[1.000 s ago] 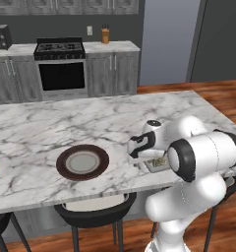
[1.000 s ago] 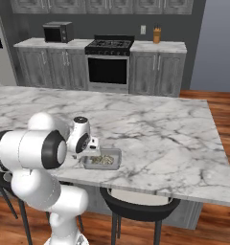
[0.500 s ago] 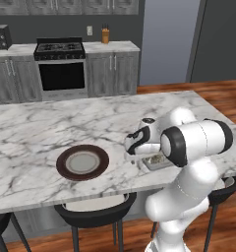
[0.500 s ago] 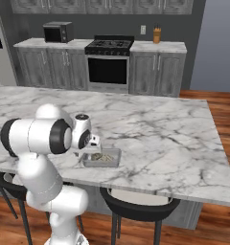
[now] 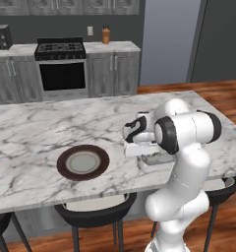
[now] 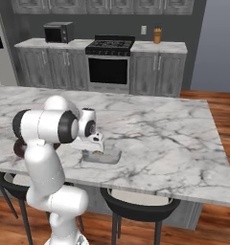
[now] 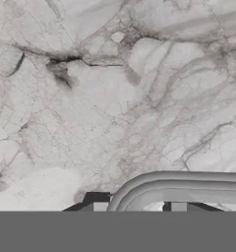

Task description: Place two dumplings into each of the tupperware containers and then place the containers in the fridge.

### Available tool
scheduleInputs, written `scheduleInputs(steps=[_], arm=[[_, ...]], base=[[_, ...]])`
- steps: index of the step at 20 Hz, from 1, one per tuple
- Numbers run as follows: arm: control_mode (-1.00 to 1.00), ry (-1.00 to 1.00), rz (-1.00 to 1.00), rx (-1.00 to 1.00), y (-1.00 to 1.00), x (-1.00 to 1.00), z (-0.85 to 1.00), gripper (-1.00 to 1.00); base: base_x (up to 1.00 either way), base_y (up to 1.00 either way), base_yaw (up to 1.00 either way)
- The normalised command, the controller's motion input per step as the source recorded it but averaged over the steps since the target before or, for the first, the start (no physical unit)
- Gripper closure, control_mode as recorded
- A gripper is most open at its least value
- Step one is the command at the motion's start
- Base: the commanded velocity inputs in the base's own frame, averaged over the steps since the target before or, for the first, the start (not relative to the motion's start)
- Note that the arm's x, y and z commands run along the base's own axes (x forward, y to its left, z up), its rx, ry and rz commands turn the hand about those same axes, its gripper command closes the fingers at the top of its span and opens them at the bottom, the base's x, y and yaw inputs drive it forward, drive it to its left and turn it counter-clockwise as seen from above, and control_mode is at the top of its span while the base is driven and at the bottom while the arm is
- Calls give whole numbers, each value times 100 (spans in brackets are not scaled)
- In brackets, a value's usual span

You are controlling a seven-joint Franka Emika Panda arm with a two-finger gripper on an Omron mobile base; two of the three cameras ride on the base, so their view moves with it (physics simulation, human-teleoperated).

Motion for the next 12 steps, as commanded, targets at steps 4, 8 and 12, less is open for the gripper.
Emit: scheduleInputs(steps=[4,8,12], arm=[[-100,2,-7,5,-47,-33,-39,100],[-100,-21,1,0,-16,-78,-3,100],[-100,-44,15,-3,0,-78,11,100]], base=[[0,0,0],[0,0,0],[0,0,0]])
